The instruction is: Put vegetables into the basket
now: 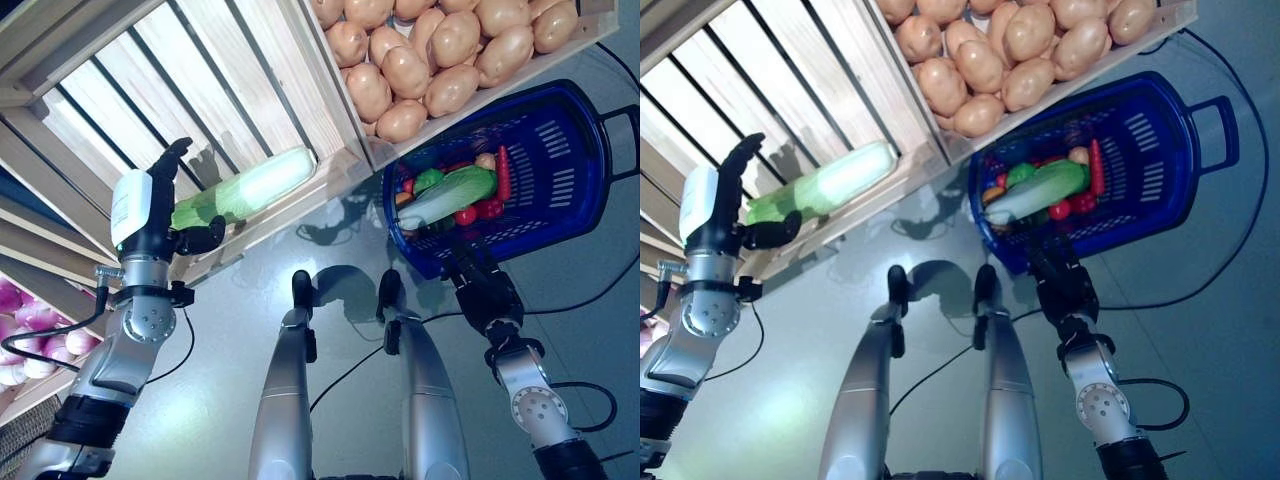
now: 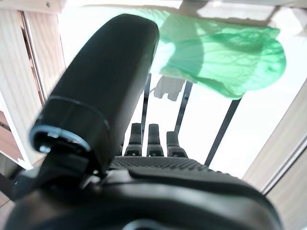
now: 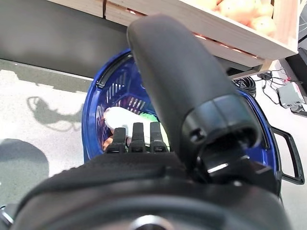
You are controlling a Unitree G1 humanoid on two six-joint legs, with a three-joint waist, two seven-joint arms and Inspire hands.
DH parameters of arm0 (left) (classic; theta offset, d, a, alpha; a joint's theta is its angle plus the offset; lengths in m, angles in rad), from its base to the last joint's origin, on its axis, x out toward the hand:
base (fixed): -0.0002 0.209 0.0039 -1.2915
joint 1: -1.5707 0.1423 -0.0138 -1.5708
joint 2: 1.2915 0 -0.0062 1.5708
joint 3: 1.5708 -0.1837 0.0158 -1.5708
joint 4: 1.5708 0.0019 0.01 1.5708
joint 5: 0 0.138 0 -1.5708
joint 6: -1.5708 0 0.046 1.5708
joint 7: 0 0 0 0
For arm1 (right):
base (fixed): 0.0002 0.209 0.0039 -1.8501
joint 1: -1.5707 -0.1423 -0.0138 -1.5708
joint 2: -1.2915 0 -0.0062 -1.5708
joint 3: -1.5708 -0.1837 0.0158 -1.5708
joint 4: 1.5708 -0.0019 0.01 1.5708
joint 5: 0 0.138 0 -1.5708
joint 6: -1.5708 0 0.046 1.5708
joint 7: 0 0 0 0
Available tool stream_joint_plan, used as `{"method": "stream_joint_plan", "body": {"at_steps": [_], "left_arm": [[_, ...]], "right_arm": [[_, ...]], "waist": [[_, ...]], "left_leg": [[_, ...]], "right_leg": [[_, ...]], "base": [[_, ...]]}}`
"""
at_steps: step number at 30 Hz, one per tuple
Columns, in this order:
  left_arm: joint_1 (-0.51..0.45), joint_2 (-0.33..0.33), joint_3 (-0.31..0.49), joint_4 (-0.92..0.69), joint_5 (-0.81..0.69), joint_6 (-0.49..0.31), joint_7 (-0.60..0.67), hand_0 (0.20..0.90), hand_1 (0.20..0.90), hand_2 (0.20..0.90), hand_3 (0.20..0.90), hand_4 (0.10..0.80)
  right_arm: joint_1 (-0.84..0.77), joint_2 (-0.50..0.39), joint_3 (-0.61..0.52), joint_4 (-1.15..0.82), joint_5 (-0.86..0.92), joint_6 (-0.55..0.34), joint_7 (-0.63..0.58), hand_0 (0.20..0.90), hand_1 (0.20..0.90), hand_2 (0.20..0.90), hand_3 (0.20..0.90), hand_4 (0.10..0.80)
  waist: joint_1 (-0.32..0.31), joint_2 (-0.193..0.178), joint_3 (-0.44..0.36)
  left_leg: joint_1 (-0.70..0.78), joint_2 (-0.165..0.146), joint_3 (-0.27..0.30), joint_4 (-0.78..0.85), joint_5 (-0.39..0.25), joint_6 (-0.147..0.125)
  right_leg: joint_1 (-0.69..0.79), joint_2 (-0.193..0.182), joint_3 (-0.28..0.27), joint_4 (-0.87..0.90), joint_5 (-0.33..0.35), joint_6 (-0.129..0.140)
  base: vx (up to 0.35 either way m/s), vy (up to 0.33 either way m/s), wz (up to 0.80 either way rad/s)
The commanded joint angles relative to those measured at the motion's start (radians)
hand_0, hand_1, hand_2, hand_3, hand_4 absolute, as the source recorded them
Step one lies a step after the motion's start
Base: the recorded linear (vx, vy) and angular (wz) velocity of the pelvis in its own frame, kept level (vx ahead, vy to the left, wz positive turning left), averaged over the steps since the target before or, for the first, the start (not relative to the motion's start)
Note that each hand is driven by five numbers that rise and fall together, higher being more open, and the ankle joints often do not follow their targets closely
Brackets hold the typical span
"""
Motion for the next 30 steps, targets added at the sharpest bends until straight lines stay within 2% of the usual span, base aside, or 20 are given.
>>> {"method": "stream_joint_plan", "body": {"at_steps": [1, 8, 9, 11, 12, 13, 21, 22, 23, 24, 30], "left_arm": [[-0.075, 0.047, 0.035, -0.019, 0.047, -0.012, 0.06, 0.9, 0.9, 0.9, 0.9, 0.8], [-0.173, 0.094, -0.055, 0.068, 0.129, 0.043, 0.069, 0.9, 0.9, 0.9, 0.9, 0.8], [-0.195, 0.099, -0.064, 0.082, 0.131, 0.047, 0.064, 0.9, 0.9, 0.9, 0.9, 0.8], [-0.21, 0.106, -0.093, 0.106, 0.111, 0.042, 0.044, 0.9, 0.9, 0.9, 0.9, 0.8], [-0.219, 0.105, -0.107, 0.119, 0.097, 0.044, 0.013, 0.9, 0.9, 0.9, 0.9, 0.8], [-0.231, 0.104, -0.11, 0.128, 0.085, 0.041, -0.005, 0.9, 0.9, 0.9, 0.9, 0.8], [-0.273, 0.084, -0.159, 0.181, 0.012, 0.049, -0.103, 0.9, 0.9, 0.9, 0.9, 0.8], [-0.27, 0.084, -0.171, 0.192, 0.001, 0.05, -0.122, 0.9, 0.9, 0.9, 0.9, 0.8], [-0.281, 0.087, -0.169, 0.193, -0.006, 0.048, -0.127, 0.9, 0.9, 0.9, 0.9, 0.8], [-0.276, 0.086, -0.177, 0.199, -0.036, 0.046, -0.145, 0.9, 0.9, 0.9, 0.9, 0.8], [-0.281, 0.072, -0.188, 0.211, -0.128, 0.059, -0.207, 0.9, 0.9, 0.9, 0.9, 0.8]], "right_arm": [[0.014, -0.015, -0.023, -0.082, -0.042, -0.051, 0.067, 0.9, 0.9, 0.9, 0.9, 0.8], [-0.033, -0.029, -0.006, -0.056, -0.04, -0.035, 0.056, 0.9, 0.9, 0.9, 0.9, 0.8], [-0.047, -0.03, -0.007, -0.055, -0.04, -0.032, 0.056, 0.9, 0.9, 0.9, 0.9, 0.8], [-0.05, -0.035, 0.001, -0.048, -0.039, -0.028, 0.049, 0.9, 0.9, 0.9, 0.9, 0.8], [-0.053, -0.033, 0.002, -0.042, -0.043, -0.025, 0.049, 0.9, 0.9, 0.9, 0.9, 0.8], [-0.066, -0.031, 0.001, -0.04, -0.046, -0.024, 0.049, 0.9, 0.9, 0.9, 0.9, 0.8], [-0.096, -0.025, 0.012, -0.029, -0.066, -0.01, 0.034, 0.9, 0.9, 0.9, 0.9, 0.8], [-0.091, -0.024, 0.015, -0.023, -0.069, -0.004, 0.034, 0.9, 0.9, 0.9, 0.9, 0.8], [-0.103, -0.024, 0.012, -0.024, -0.07, -0.004, 0.034, 0.9, 0.9, 0.9, 0.9, 0.8], [-0.094, -0.024, 0.015, -0.022, -0.073, -0.001, 0.033, 0.9, 0.9, 0.9, 0.9, 0.8], [-0.104, -0.02, 0.017, -0.019, -0.089, 0.009, 0.023, 0.9, 0.9, 0.9, 0.9, 0.8]], "waist": [[-0.019, 0.007, 0.0], [-0.032, 0.0, 0.0], [-0.035, -0.002, 0.0], [-0.039, -0.005, 0.0], [-0.042, -0.007, 0.0], [-0.042, -0.006, 0.0], [-0.051, -0.008, 0.0], [-0.053, -0.008, 0.0], [-0.052, -0.007, 0.0], [-0.054, -0.007, 0.0], [-0.056, -0.004, 0.0]], "left_leg": [[-0.009, -0.035, 0.028, -0.018, 0.015, 0.027], [-0.02, -0.024, 0.03, -0.007, 0.02, 0.022], [-0.044, -0.021, 0.037, -0.014, 0.048, 0.027], [-0.021, -0.019, 0.034, -0.005, 0.02, 0.02], [-0.022, -0.016, 0.036, -0.002, 0.019, 0.021], [-0.046, -0.013, 0.042, -0.007, 0.047, 0.027], [-0.051, -0.009, 0.046, 0.0, 0.046, 0.029], [-0.027, -0.01, 0.04, 0.014, 0.013, 0.024], [-0.053, -0.007, 0.046, 0.004, 0.045, 0.029], [-0.028, -0.01, 0.04, 0.017, 0.013, 0.024], [-0.031, -0.007, 0.043, 0.021, 0.01, 0.025]], "right_leg": [[0.087, 0.012, -0.001, -0.043, -0.008, 0.024], [0.072, 0.013, 0.005, -0.029, -0.002, 0.026], [0.049, 0.014, 0.001, -0.038, 0.025, 0.021], [0.07, 0.012, 0.007, -0.029, 0.002, 0.029], [0.069, 0.01, 0.006, -0.027, 0.002, 0.029], [0.044, 0.011, 0.002, -0.032, 0.027, 0.023], [0.034, 0.014, 0.01, -0.02, 0.025, 0.021], [0.057, 0.012, 0.015, -0.005, -0.005, 0.027], [0.031, 0.012, 0.01, -0.014, 0.023, 0.021], [0.056, 0.012, 0.016, 0.0, -0.007, 0.027], [0.054, 0.011, 0.017, 0.005, -0.011, 0.025]], "base": [[0.0, 0.0, 0.0], [-0.008, 0.003, -0.01], [0.016, 0.024, -0.05], [0.061, 0.022, -0.06], [-0.045, 0.027, -0.07], [-0.064, 0.031, -0.07], [0.013, 0.021, -0.04], [0.0, 0.0, 0.0], [0.1, 0.019, -0.02], [0.0, 0.0, 0.0], [0.017, 0.003, 0.0]]}}
